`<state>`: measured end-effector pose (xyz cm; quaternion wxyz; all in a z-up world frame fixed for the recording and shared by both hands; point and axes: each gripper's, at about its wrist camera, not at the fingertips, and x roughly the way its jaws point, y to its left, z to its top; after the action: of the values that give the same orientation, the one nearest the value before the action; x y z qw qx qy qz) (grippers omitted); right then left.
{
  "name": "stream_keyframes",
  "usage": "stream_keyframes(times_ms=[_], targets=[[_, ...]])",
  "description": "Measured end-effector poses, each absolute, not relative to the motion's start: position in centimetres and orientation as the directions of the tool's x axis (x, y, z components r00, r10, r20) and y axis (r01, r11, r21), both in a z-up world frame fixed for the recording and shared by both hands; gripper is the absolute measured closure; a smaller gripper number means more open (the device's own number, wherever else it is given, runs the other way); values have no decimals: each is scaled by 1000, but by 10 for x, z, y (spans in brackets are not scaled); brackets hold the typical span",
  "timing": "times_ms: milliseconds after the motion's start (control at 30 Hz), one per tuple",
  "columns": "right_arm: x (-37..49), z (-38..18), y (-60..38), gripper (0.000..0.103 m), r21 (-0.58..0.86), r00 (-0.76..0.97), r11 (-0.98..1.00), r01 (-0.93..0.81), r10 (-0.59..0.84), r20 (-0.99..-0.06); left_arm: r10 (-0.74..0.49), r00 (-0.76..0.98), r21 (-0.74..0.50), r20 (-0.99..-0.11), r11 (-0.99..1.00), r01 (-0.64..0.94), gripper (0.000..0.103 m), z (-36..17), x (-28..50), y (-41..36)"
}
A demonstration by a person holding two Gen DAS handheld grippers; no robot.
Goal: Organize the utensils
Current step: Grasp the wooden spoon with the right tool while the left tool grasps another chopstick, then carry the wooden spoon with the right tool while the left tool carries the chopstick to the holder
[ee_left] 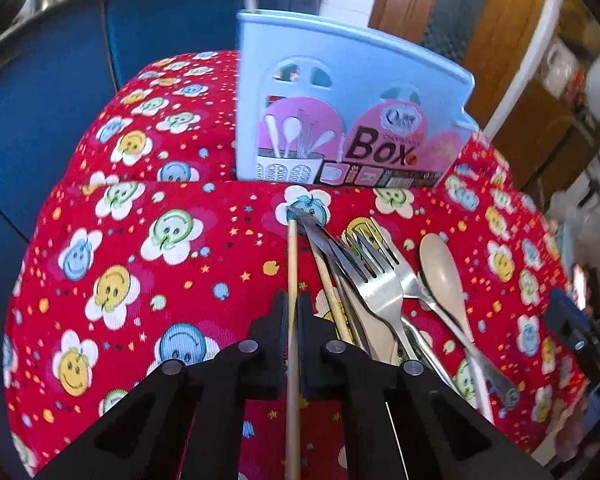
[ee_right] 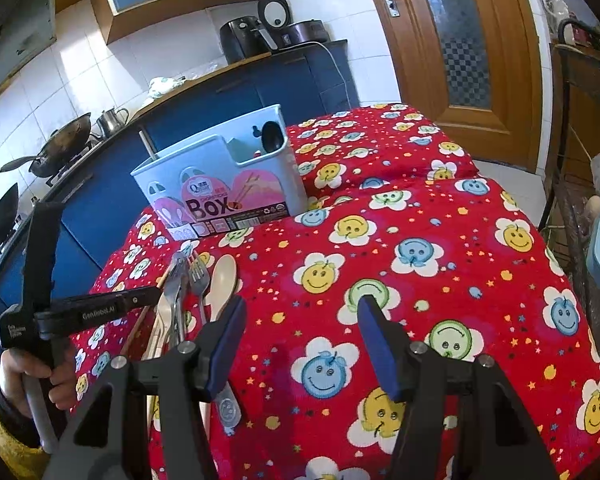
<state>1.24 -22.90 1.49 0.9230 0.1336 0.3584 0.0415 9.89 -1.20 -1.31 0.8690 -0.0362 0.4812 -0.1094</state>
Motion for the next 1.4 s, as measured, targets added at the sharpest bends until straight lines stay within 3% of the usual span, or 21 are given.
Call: stream_keyframes(times_ms=[200,567,800,900,1000,1067,1100,1400], targets=[[20,19,-214,42,250,718,968,-21,188,-670,-263,591,-240,-763,963,120,99,-3,79,15],[64,6,-183,44,227,616,968,-105,243,-750,-242,711,-241,-660,965,105,99,23,55,44],[88,-6,-174,60,218,552,965,-143,261,-792,-271,728,-278,-630,954,115,99,26,56,47],[94,-7,-169,62,227,527,957,-178,288,-800,-289,731,-296,-619,947,123,99,26,57,48],[101,-8,-164,73,219,507,953,-209,297,-809,-302,735,-308,-607,942,132,99,27,57,48],[106,-8,-163,90,224,499,951,-211,302,-812,-305,737,-311,-603,941,135,99,28,56,48],[108,-9,-164,93,216,502,956,-199,289,-815,-311,737,-315,-600,939,139,99,29,55,47],[93,2,-175,98,292,589,939,-183,342,-732,-321,765,-332,-558,932,148,99,41,46,47]])
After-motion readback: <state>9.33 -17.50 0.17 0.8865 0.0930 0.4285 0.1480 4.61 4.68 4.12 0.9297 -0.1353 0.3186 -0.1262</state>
